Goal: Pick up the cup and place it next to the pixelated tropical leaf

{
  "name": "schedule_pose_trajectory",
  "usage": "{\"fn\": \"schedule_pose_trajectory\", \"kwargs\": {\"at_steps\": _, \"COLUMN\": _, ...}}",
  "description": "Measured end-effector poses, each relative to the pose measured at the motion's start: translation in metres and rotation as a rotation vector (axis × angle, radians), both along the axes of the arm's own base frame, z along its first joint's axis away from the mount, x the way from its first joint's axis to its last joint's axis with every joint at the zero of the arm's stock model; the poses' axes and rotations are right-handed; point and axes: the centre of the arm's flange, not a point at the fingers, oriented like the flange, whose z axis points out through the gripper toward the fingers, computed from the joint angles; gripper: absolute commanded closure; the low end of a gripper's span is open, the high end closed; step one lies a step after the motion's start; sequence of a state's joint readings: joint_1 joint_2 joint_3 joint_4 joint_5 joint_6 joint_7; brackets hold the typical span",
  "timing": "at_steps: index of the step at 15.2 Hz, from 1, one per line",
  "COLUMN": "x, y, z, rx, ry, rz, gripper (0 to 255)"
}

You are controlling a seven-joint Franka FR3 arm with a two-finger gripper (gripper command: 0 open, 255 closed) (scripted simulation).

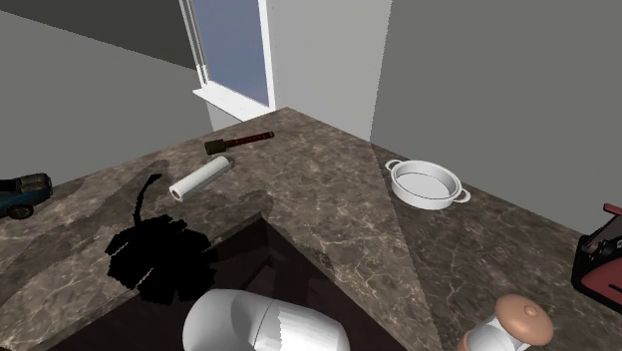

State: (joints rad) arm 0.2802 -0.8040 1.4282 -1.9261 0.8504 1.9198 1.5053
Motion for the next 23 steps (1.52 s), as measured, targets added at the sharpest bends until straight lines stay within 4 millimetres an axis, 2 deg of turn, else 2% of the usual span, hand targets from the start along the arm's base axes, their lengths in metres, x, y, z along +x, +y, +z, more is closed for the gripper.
{"fn": "schedule_pose_trajectory", "kwargs": {"at_steps": 2, "x": 0.000, "y": 0.001, "z": -0.008, "rx": 0.000, "ry": 0.000, "rz": 0.000, "gripper": 255}}
{"fn": "schedule_pose_trajectory", "kwargs": {"at_steps": 7, "x": 0.001, "y": 0.000, "z": -0.010, "rx": 0.000, "ry": 0.000, "rz": 0.000, "gripper": 255}}
{"fn": "schedule_pose_trajectory", "kwargs": {"at_steps": 8, "x": 0.001, "y": 0.000, "z": -0.010, "rx": 0.000, "ry": 0.000, "rz": 0.000, "gripper": 0}}
{"fn": "schedule_pose_trajectory", "kwargs": {"at_steps": 14, "x": 0.001, "y": 0.000, "z": -0.010, "rx": 0.001, "ry": 0.000, "rz": 0.000, "gripper": 0}}
{"fn": "schedule_pose_trajectory", "kwargs": {"at_steps": 19, "x": 0.002, "y": -0.010, "z": 0.033, "rx": 0.002, "ry": 0.001, "rz": 0.000, "gripper": 0}}
{"fn": "schedule_pose_trajectory", "kwargs": {"at_steps": 23, "x": 0.002, "y": -0.010, "z": 0.038, "rx": 0.001, "ry": 0.000, "rz": 0.000, "gripper": 0}}
